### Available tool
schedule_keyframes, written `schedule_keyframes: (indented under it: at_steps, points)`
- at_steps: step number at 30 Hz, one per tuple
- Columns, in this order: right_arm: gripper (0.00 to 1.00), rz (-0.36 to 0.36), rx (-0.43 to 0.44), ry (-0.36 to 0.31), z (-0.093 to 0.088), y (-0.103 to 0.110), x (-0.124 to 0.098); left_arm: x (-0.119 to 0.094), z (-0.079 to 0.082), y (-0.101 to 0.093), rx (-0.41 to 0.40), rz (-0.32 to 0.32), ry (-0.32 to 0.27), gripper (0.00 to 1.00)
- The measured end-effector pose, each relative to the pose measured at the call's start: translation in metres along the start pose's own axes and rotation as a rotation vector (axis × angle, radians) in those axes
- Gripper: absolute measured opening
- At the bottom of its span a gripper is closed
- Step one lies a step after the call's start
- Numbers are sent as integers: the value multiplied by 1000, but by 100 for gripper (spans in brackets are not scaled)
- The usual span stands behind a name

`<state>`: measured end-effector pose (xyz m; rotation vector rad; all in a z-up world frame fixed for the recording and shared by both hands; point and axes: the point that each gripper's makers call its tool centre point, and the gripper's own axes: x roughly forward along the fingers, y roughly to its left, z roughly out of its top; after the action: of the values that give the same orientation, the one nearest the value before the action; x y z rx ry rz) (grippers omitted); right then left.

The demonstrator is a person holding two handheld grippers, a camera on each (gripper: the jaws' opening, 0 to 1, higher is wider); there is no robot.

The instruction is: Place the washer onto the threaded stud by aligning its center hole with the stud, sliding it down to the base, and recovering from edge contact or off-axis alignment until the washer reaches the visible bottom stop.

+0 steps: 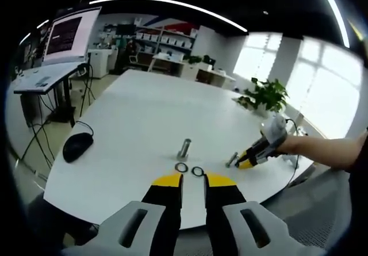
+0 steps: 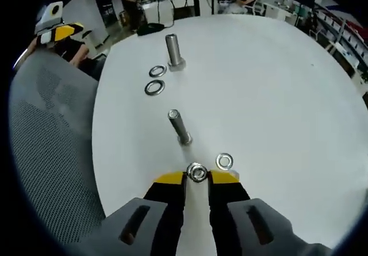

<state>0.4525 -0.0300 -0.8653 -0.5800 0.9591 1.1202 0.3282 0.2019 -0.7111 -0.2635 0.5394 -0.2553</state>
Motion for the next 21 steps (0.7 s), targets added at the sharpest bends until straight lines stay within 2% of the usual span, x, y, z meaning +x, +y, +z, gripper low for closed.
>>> schedule_keyframes:
  at_steps: [9, 21]
  points:
    - [15, -4, -12, 10, -2, -1, -3, 0, 0, 0, -2, -1, -3, 12]
    - [14, -10, -13, -21, 8, -3, -10, 0, 0, 0, -3, 0, -2, 12]
